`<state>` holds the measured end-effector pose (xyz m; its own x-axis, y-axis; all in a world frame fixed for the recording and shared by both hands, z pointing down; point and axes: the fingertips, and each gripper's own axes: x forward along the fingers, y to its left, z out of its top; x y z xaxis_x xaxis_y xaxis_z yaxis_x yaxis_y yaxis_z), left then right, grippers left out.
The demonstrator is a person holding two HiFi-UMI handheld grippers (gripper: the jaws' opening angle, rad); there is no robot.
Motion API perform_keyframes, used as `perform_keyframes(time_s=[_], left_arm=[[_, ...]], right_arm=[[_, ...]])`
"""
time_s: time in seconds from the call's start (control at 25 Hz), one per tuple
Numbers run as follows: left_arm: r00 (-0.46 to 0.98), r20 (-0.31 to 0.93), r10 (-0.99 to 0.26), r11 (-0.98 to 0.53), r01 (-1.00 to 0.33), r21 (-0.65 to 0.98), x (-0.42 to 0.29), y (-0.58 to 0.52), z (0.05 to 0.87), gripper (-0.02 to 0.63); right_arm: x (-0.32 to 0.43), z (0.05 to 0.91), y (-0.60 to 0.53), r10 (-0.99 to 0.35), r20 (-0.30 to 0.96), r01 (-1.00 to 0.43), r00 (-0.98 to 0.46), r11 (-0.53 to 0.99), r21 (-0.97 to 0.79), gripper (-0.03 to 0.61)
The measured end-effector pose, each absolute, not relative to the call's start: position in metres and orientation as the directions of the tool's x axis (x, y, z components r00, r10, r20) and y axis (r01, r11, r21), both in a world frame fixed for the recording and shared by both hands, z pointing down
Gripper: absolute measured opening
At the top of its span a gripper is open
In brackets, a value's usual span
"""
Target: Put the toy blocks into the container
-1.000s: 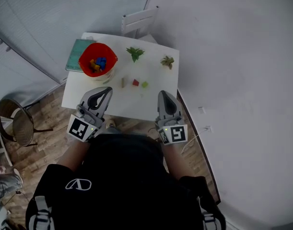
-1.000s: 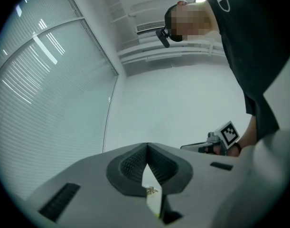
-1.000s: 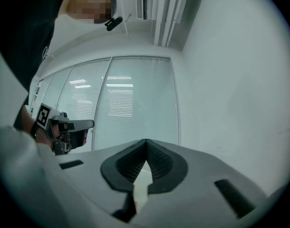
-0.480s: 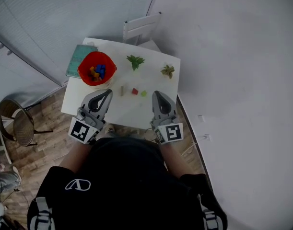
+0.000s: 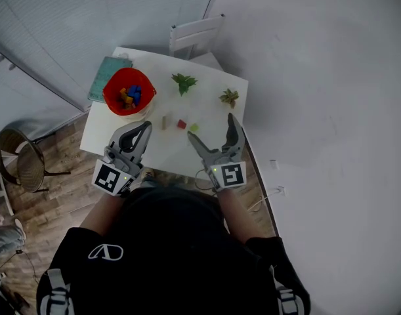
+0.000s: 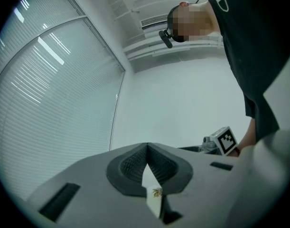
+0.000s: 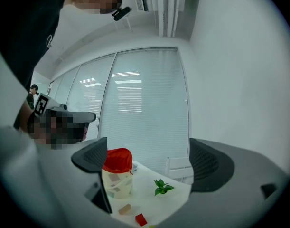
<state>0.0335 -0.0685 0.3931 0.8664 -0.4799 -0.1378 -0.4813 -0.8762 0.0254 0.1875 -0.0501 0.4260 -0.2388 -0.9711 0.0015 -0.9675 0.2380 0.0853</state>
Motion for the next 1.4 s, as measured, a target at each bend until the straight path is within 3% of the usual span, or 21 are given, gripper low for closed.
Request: perform_keyframes(time_s=[0.2,0.4,0.56,0.8,1.12,1.4], left_arm=[[0.862,-0.134,-0.488,-0.872,-0.489,0.027,0.036,-0.073,0.395,0.005],[0.857,-0.126,-0.499,-0.866,-0.5,0.029,0.036,-0.078,0.399,0.005],[0.851,-0.105,-0.515,-0.857,-0.514,0.037,0.03,-0.077,0.405,0.005],[0.838,-0.068,-0.542,-0.84,-0.54,0.05,0.017,-0.074,0.418,0.005],[0.819,-0.023,-0.573,-0.818,-0.571,0.065,0.004,-0.071,0.434,0.005],[0.804,0.003,-0.595,-0.801,-0.594,0.077,-0.003,-0.07,0.445,0.005]], right_arm=[[0.199,0.449,-0.062,-0.966,0.094,-0.967,-0.239,0.246,0.065,0.526],[0.206,0.516,-0.086,-0.895,0.356,-0.945,-0.268,0.317,0.084,0.501],[0.214,0.587,-0.097,-0.77,0.571,-0.923,-0.283,0.381,0.056,0.493],[0.208,0.687,-0.096,-0.486,0.803,-0.873,-0.345,0.48,-0.084,0.425],[0.218,0.781,-0.094,-0.211,0.924,-0.856,-0.319,0.482,-0.186,0.355],[0.225,0.819,-0.092,-0.076,0.952,-0.854,-0.298,0.467,-0.23,0.301]])
